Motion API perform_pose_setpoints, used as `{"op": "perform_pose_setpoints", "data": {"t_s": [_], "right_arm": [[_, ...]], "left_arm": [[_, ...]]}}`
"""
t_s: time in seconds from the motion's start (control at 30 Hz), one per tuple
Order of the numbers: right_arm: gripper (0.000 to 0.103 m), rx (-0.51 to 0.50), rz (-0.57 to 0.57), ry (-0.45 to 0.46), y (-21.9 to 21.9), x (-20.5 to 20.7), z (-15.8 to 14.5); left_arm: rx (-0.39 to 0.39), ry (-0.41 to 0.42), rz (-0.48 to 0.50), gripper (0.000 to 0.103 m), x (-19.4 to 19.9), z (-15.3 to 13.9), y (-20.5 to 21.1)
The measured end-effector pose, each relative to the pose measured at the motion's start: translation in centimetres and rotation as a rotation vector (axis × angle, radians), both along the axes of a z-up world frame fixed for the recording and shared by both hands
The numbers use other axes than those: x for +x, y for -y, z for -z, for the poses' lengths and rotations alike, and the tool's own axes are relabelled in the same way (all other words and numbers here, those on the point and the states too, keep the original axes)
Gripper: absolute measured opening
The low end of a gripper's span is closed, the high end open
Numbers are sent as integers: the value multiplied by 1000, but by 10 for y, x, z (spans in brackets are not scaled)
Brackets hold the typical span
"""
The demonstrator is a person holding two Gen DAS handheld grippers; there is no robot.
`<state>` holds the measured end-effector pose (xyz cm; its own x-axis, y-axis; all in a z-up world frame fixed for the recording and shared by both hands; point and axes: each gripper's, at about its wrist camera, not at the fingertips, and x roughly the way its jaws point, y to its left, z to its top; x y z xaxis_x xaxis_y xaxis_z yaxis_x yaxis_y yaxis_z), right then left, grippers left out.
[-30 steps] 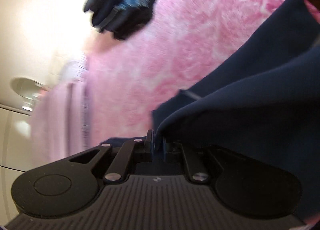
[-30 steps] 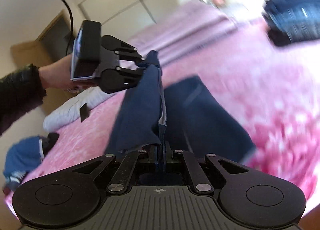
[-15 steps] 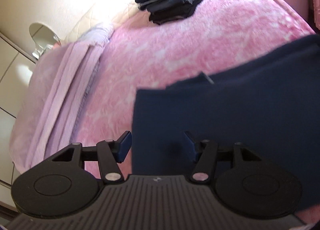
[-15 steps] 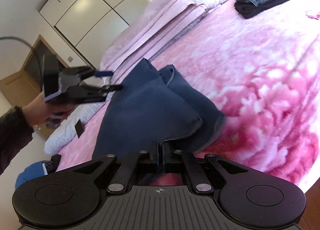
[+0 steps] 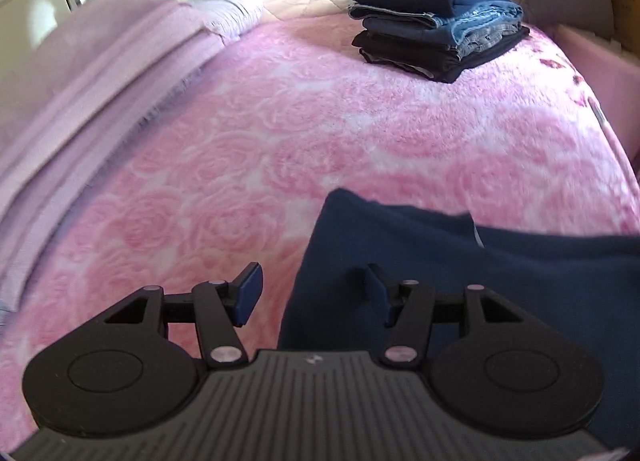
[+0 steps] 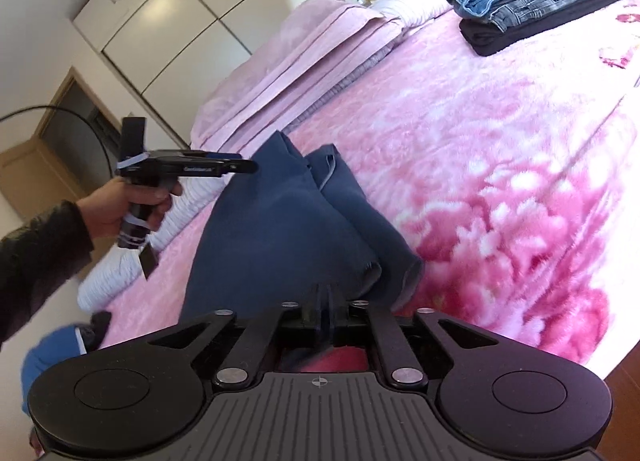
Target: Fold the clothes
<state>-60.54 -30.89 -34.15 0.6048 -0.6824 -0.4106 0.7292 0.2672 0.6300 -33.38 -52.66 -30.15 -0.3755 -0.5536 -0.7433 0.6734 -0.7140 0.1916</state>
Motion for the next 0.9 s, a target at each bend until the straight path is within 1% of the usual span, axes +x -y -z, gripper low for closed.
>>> {"op": "perform_pose_setpoints", "data": {"t_s": [0.03, 0.07, 0.13, 0.17, 0.27, 0.3, 0.33, 0.37, 0.43, 0.47, 0.5, 0.53, 0.57, 0.6, 0.63, 0.67, 0.7, 0.8, 0.87, 0.9], "right_arm": [[67, -6, 5, -3, 3, 2, -2], [77, -17, 13, -1, 5, 2, -3], [77, -29, 7, 3, 11, 3, -6], [77, -15, 3, 0, 15, 3, -5], [77, 49, -3, 45, 21, 3, 1], [77, 63, -4, 28, 22, 5, 3], [77, 73, -2, 17, 23, 7, 5], [77, 72, 5, 20, 24, 8, 7], [77, 70, 23, 29, 27, 9, 10], [77, 67, 34, 39, 29, 10, 11], [75, 64, 42, 39, 30, 12, 10], [53, 60, 47, 37, 32, 14, 9], [36, 62, 48, 29, 34, 16, 8], [6, 73, 51, 11, 36, 19, 8], [1, 84, 54, -7, 39, 22, 9], [1, 79, 50, -17, 39, 24, 8], [1, 58, 47, -33, 37, 25, 4], [0, -36, 77, -84, 28, 17, -18], [0, -83, 96, -126, 23, 13, -29], [0, -94, 101, -146, 22, 12, -32]], "left_arm": [[20, -8, 2, 52, -2, 3, 6], [33, -14, 0, 52, -5, 6, 12], [62, -25, -5, 53, -10, 13, 23], [82, -30, -7, 52, -11, 18, 28], [121, -27, -13, 52, -15, 30, 34], [132, -30, -14, 51, -15, 33, 34], [143, -34, -15, 48, -15, 35, 35], [153, -38, -10, 41, -15, 36, 35], [169, -49, 2, 34, -14, 34, 34], [173, -51, 8, 27, -13, 32, 33], [177, -55, 13, 21, -13, 30, 33], [178, -63, 16, 14, -11, 28, 32], [180, -70, 19, 11, -10, 25, 31], [178, -75, 24, 9, -9, 22, 30], [167, -79, 33, 8, -8, 17, 28], [147, -87, 44, 7, -7, 11, 25], [130, -99, 54, 7, -7, 4, 22], [105, -186, 83, 7, -8, -19, 19], [109, -214, 102, 7, -15, -21, 25], [121, -205, 103, 7, -20, -15, 30]]}}
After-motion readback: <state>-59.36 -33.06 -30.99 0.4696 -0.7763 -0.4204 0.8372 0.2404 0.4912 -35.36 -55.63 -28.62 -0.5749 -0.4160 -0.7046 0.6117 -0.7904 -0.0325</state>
